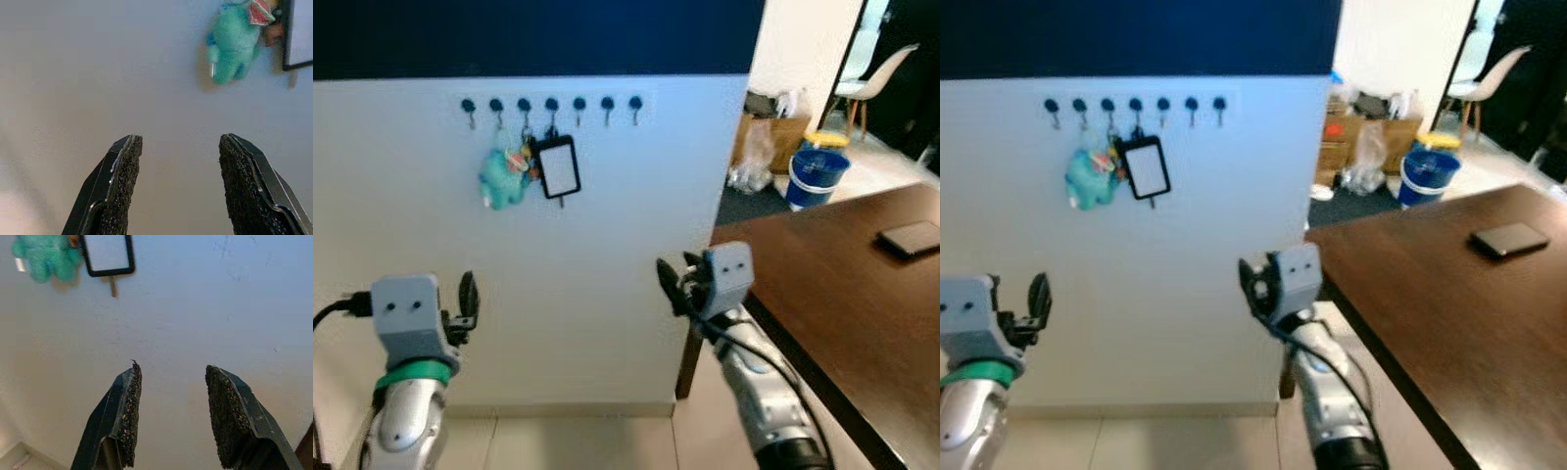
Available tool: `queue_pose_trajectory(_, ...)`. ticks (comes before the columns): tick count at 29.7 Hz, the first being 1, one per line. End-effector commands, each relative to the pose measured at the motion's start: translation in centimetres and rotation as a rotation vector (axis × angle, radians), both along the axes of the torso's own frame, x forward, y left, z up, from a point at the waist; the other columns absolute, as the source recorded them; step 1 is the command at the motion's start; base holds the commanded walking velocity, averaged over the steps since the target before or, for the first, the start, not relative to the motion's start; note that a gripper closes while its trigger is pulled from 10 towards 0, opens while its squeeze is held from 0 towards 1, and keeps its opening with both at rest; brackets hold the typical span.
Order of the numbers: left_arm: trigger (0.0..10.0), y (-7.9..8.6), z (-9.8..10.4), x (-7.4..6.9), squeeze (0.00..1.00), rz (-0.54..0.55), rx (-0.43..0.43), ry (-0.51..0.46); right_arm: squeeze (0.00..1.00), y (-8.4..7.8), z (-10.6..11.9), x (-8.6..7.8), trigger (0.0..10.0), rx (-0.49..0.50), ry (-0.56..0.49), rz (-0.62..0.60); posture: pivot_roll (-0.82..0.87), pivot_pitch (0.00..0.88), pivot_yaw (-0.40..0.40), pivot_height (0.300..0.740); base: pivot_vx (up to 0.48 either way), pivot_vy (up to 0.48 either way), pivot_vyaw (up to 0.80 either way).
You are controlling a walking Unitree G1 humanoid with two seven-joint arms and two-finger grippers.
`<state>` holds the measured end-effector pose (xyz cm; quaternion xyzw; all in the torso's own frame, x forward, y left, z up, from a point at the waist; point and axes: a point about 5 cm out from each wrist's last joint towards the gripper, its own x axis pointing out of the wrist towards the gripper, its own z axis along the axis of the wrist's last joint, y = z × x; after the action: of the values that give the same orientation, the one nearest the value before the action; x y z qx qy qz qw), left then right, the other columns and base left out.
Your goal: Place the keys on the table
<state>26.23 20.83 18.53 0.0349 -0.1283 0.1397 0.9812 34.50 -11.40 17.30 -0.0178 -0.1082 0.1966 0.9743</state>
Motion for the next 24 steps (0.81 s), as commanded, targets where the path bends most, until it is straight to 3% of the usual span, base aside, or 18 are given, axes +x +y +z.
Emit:
queue_pose_trajectory(1, 10.0, -0.2, -0.7, 0.0, 0.0, -0.016, 0.012, 0.031, 0.0, -0.2, 0.0, -0.1, 10.0, 0.0, -0.003, -0.005, -0.16, 0.002, 0.11, 0.74, 0.33, 0.0, 0.0)
queue_pose_trajectory(9, 10.0, -1.0, -1.8, 0.0, 0.0, -0.079, 0.031, 0.084, 0.0, 1.0, 0.7, -0.5, 10.0, -0.016, -0.051, 0.089, -0.16, 0.001, 0.103, 0.74, 0.326, 0.0, 0.0)
queue_pose_trajectory(13, 10.0, -1.2, -1.9, 0.0, 0.0, -0.079, 0.021, 0.084, 0.0, 2.1, 0.7, -1.0, 10.0, -0.074, -0.073, 0.159, -0.16, 0.011, 0.087, 0.74, 0.326, 0.0, 0.0)
queue_pose_trajectory(24, 10.0, -1.6, -3.7, -0.6, 0.0, -0.152, 0.059, 0.166, 0.0, 1.6, -0.9, -1.4, 10.0, -0.089, -0.012, 0.135, -0.17, 0.039, 0.079, 0.74, 0.283, 0.0, 0.0)
